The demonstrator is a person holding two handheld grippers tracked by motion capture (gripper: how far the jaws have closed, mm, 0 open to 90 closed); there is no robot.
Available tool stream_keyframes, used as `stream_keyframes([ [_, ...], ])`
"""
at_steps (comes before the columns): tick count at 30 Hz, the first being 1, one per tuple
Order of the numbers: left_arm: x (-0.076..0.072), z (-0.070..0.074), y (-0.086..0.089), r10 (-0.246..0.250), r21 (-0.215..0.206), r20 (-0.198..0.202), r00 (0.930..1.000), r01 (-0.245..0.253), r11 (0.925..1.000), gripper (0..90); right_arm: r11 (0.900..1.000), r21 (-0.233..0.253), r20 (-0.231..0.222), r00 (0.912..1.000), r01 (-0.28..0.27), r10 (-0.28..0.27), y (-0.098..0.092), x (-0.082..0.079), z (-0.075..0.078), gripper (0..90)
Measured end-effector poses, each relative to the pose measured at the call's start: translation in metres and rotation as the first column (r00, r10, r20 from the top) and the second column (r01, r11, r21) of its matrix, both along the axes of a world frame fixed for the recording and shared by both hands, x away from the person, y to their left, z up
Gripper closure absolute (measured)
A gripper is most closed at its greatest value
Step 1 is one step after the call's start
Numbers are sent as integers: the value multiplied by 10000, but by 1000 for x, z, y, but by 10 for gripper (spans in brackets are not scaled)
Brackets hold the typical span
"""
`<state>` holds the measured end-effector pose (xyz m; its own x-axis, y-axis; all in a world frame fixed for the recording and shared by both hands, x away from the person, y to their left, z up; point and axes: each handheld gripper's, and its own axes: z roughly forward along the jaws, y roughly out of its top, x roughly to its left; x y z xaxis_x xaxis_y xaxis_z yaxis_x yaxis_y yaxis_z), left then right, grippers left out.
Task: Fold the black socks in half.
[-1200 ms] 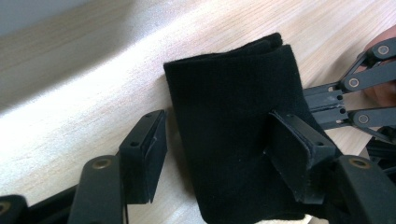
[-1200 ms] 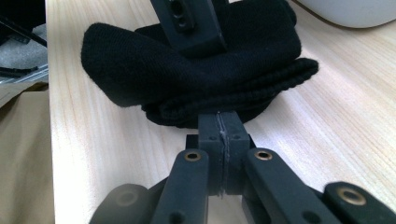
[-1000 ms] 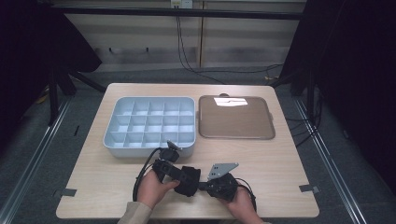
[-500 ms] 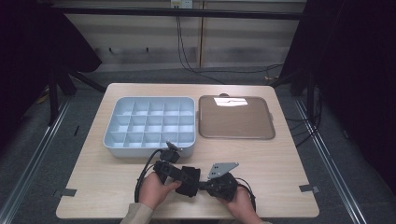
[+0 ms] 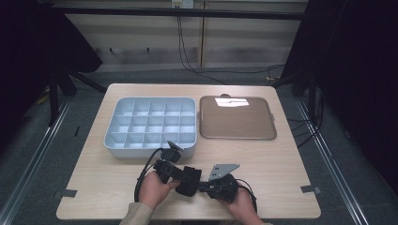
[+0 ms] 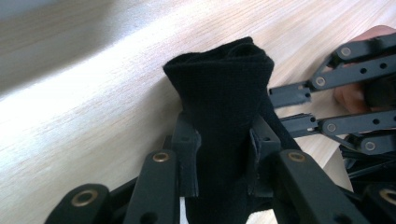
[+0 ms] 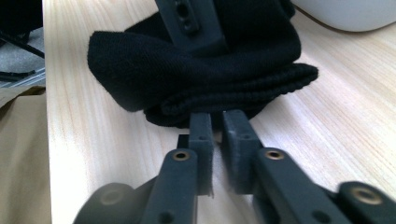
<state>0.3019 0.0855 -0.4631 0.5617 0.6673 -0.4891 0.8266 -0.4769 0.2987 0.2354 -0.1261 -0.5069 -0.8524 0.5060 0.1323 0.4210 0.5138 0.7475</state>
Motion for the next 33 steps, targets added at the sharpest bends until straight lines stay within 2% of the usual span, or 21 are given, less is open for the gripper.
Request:
stream_keyframes([
  [3,2,5,6,66,-86,100,9999,-66,9999,700,10000,-30,45,10000,25,-24,1,0,0,703],
  [6,3,11,11,41,-93,116,9999,-40,9999,700,9995,-89,164,9994,303,-301,0,1,1,596],
  [8,4,15,13,42,-51,171,9998,-41,10000,700,9987,-16,54,9987,503,-502,-2,2,0,533],
  [12,8,23,21,42,-19,261,9997,-42,10000,700,9962,67,338,9956,872,-874,-7,4,4,425],
  [13,8,24,22,199,0,238,9995,-199,9998,700,9957,90,372,9950,923,-925,-8,5,4,407],
  [17,9,29,27,158,138,347,9993,-163,9998,700,9944,-173,551,9931,1047,-1036,-11,6,2,324],
  [25,11,35,38,341,303,369,9987,-352,9989,698,9910,-550,940,9887,1219,-1164,-14,9,0,267],
  [29,11,37,44,368,464,358,9987,-385,9982,697,9892,-768,848,9894,1246,-1181,-14,10,-2,232],
  [33,11,39,49,465,468,361,9983,-482,9977,697,9892,-791,847,9896,1234,-1167,-15,11,-3,212],
])
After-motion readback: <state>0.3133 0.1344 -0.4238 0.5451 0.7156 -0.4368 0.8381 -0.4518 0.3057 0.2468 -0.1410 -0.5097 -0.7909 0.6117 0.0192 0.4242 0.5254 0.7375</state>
